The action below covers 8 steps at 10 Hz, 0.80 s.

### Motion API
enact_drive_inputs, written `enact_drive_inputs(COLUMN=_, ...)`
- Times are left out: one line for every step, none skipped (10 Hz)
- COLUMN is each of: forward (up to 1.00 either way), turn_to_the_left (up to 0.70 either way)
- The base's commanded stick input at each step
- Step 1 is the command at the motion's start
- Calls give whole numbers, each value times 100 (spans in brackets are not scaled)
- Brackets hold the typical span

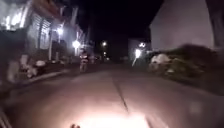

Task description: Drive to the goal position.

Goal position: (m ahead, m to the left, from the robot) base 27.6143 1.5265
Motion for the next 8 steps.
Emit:
enact_drive_inputs(forward=100, turn_to_the_left=0)
enact_drive_inputs(forward=100, turn_to_the_left=0)
enact_drive_inputs(forward=100, turn_to_the_left=0)
enact_drive_inputs(forward=100, turn_to_the_left=0)
enact_drive_inputs(forward=100, turn_to_the_left=-9)
enact_drive_inputs(forward=100, turn_to_the_left=-27)
enact_drive_inputs(forward=100, turn_to_the_left=-27)
enact_drive_inputs(forward=100, turn_to_the_left=-27)
